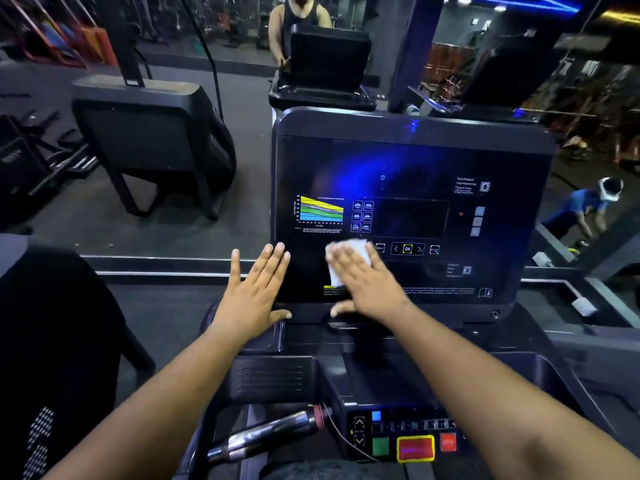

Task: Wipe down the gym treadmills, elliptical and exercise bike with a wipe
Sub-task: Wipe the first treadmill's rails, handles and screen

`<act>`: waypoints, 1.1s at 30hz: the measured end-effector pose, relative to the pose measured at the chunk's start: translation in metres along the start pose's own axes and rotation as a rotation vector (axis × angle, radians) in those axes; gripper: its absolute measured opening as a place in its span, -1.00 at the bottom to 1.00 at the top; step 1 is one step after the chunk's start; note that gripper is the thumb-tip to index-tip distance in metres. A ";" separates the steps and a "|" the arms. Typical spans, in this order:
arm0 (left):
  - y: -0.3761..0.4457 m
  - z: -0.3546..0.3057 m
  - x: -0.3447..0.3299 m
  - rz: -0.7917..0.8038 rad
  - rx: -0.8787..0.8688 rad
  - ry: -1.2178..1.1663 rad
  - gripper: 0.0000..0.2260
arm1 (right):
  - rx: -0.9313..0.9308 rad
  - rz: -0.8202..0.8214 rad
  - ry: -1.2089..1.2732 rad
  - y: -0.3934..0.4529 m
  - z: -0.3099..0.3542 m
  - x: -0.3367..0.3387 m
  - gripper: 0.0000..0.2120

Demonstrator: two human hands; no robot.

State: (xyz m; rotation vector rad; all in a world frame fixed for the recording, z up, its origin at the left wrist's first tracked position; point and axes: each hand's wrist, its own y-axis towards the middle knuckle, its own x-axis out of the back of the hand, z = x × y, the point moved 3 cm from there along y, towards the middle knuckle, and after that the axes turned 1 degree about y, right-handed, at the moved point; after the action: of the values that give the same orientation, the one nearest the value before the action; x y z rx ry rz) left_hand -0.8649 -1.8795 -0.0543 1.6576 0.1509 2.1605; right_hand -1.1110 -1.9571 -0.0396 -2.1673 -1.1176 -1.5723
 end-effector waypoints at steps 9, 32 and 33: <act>0.020 -0.022 0.008 -0.033 -0.045 -0.016 0.18 | -0.046 0.121 0.223 -0.016 0.057 -0.017 0.26; 0.047 -0.076 0.018 -0.025 -0.118 0.039 0.03 | 0.003 0.161 0.160 -0.098 -0.025 -0.050 0.16; 0.048 -0.080 0.017 -0.019 -0.119 0.039 0.03 | -0.064 0.147 0.149 -0.101 -0.045 -0.047 0.17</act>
State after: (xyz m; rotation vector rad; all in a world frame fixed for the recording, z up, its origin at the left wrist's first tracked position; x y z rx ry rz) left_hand -0.9561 -1.9038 -0.0465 1.5430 0.0481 2.1443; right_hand -1.2192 -1.9354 -0.0873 -2.0789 -0.8538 -1.6923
